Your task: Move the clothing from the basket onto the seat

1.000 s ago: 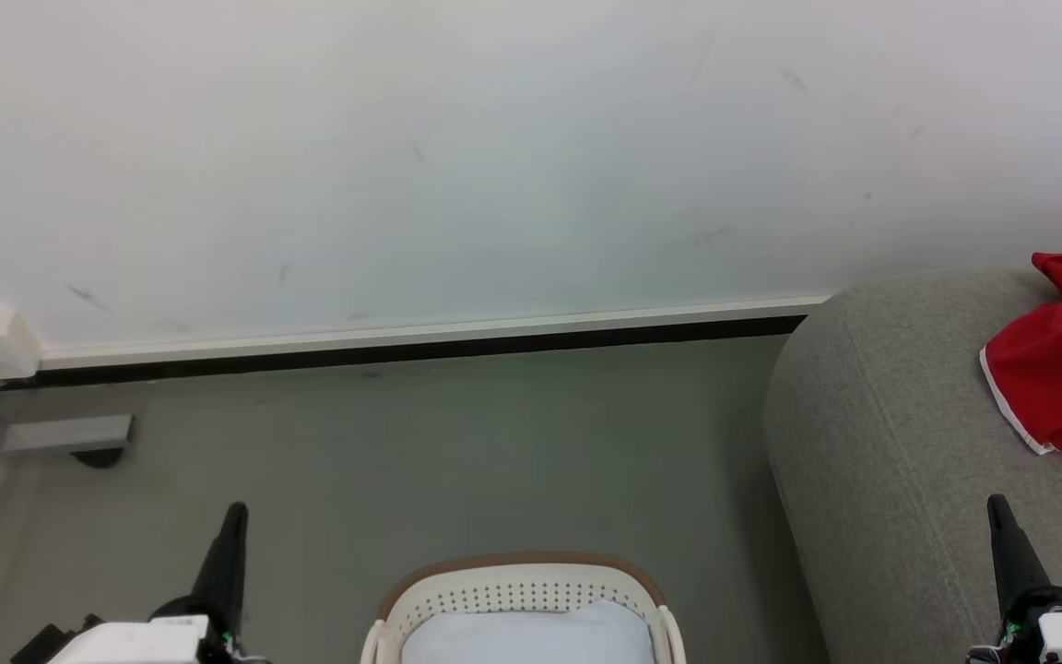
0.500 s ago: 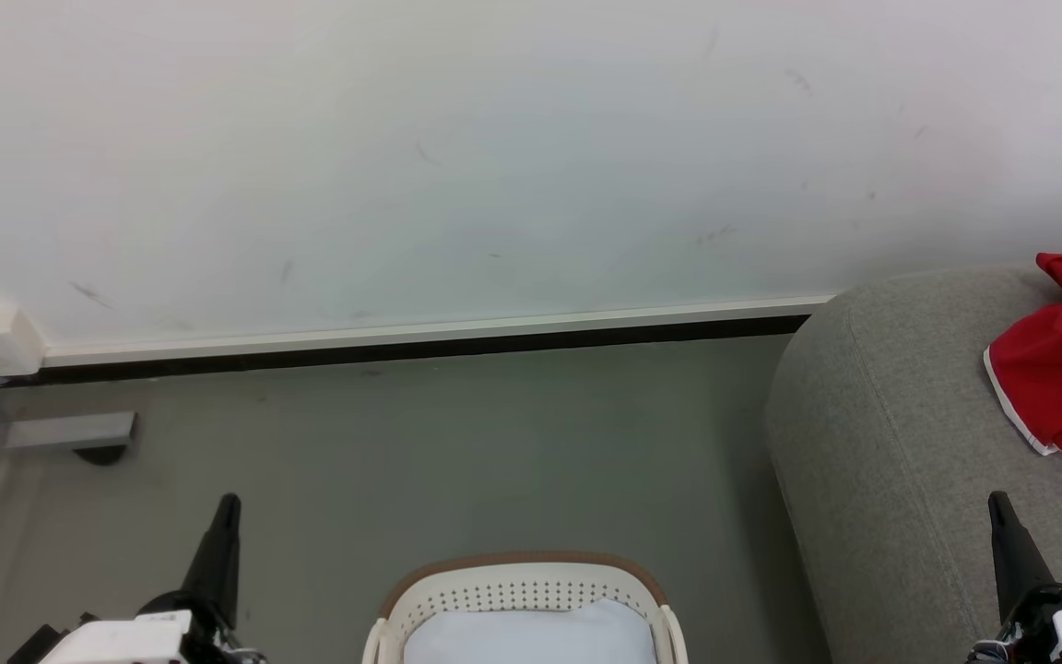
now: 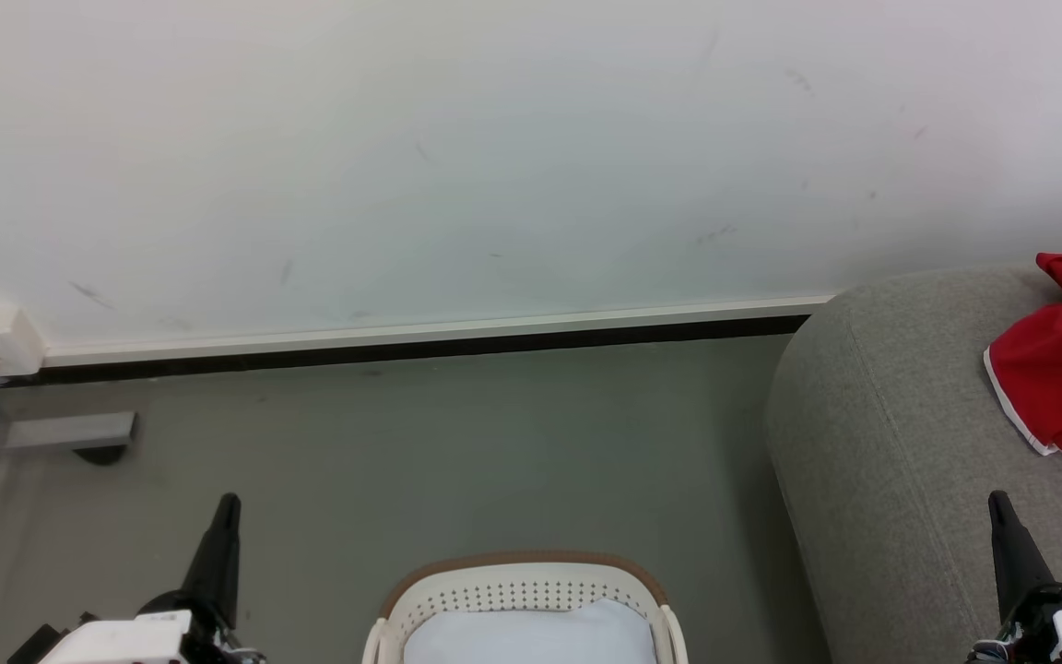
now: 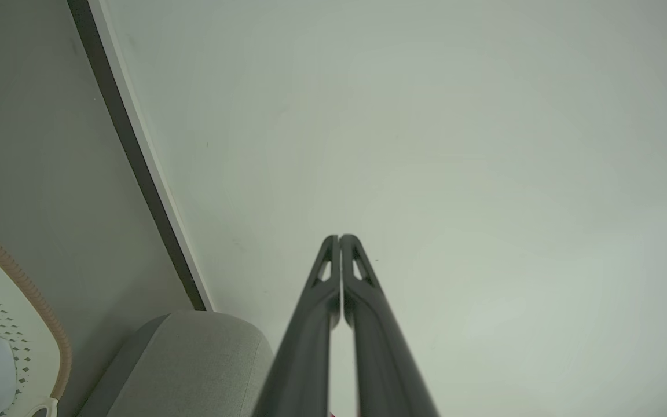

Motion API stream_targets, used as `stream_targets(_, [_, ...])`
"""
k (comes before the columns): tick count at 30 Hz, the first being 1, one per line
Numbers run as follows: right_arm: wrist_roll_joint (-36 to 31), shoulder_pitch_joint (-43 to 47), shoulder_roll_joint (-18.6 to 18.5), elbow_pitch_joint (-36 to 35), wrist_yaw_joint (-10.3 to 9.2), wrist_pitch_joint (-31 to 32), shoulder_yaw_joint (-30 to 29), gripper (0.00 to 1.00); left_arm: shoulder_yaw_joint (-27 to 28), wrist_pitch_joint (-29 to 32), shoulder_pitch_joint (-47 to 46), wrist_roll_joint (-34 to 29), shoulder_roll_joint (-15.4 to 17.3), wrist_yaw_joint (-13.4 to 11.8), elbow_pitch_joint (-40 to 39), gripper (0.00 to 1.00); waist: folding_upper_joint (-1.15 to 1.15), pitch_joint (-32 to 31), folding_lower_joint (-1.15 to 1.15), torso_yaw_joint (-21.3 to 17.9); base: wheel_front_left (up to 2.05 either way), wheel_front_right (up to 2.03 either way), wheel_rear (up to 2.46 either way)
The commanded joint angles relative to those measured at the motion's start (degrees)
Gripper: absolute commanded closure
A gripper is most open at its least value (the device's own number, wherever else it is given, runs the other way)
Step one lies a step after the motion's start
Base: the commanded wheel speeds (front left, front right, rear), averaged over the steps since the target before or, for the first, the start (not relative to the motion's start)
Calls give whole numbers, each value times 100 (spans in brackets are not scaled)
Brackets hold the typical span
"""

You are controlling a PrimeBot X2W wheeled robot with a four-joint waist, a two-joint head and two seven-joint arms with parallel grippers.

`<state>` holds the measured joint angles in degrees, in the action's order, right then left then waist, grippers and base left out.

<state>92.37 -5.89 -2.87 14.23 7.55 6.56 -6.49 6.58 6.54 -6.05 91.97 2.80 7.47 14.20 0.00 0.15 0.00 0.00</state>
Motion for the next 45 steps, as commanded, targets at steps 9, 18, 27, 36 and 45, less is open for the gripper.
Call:
stream_targets(9, [5, -74, 2, -31, -12, 19, -25, 100, 13, 23, -51, 77, 14, 15, -16, 100, 0, 0, 0, 0, 0, 0, 0])
stream_targets(18, [6, -74, 2, -31, -12, 19, -24, 100, 13, 23, -50, 77, 14, 15, -17, 100, 0, 0, 0, 0, 0, 0, 0])
stream_targets(27, [6, -74, 2, -31, -12, 19, -24, 100, 12, 23, -50, 77, 14, 15, -17, 100, 0, 0, 0, 0, 0, 0, 0])
stream_targets(36, [6, -74, 2, -31, -12, 18, -24, 100, 12, 22, -50, 77, 14, 15, -17, 100, 0, 0, 0, 0, 0, 0, 0])
stream_targets(45, [7, -74, 2, -31, -12, 18, -23, 100, 12, 22, -50, 77, 14, 15, -17, 100, 0, 0, 0, 0, 0, 0, 0])
